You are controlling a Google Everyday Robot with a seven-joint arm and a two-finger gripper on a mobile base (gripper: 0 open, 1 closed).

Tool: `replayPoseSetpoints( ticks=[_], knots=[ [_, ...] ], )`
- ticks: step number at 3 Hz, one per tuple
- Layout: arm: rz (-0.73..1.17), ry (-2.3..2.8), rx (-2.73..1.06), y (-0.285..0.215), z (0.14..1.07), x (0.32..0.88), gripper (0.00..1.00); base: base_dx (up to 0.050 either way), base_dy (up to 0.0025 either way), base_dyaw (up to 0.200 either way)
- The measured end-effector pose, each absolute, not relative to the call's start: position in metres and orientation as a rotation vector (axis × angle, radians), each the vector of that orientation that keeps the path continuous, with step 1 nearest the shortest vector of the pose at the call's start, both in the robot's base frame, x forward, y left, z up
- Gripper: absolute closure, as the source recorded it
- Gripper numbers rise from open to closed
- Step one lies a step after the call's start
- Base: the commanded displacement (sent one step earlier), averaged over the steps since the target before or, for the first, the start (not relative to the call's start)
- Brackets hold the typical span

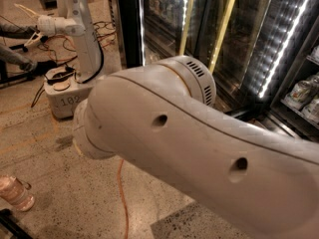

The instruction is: Close left fridge door

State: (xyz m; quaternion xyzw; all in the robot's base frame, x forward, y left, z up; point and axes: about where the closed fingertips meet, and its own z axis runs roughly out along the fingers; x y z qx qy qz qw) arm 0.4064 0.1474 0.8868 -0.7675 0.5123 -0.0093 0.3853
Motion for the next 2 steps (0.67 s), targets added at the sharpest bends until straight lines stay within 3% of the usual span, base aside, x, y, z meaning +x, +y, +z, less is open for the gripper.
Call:
replayPoseSetpoints(
  ticks=[2],
  knots=[
    [-0.008,1.260,-1.895,0.178,0.890,0.419,1.00,0.000,0.00000,0.000]
  ],
)
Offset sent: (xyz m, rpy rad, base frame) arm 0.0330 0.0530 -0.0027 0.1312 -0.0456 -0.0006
